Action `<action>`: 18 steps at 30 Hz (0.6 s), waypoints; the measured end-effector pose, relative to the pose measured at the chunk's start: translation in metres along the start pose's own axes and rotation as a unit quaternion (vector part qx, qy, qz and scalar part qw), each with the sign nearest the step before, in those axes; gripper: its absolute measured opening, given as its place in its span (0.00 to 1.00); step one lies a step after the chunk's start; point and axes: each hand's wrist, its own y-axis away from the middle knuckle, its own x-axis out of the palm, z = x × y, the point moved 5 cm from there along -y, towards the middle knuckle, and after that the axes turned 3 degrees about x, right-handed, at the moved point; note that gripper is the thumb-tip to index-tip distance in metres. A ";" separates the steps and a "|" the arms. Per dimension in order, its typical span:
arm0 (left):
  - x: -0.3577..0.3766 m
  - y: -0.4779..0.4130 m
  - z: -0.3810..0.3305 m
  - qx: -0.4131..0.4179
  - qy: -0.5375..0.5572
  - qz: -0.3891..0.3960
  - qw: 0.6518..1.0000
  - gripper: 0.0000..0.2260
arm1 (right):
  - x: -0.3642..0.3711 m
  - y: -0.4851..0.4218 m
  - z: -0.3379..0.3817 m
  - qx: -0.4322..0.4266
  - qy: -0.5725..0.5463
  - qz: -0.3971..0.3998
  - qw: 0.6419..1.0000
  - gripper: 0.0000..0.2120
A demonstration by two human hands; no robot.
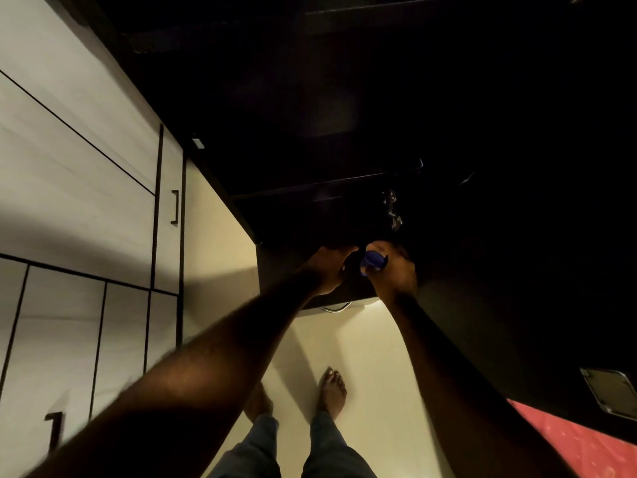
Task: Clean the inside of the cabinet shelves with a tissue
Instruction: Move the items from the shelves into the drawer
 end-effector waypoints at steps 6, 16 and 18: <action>0.003 0.007 0.002 0.009 0.011 -0.012 1.000 0.23 | 0.018 -0.007 -0.015 0.039 0.039 0.013 0.998 0.24; 0.009 0.015 0.013 0.000 0.009 -0.020 1.000 0.22 | 0.013 0.011 -0.007 0.023 -0.022 -0.002 0.999 0.29; 0.010 0.018 0.015 -0.004 0.004 -0.021 1.000 0.22 | 0.002 0.022 0.002 0.032 -0.064 -0.029 0.997 0.34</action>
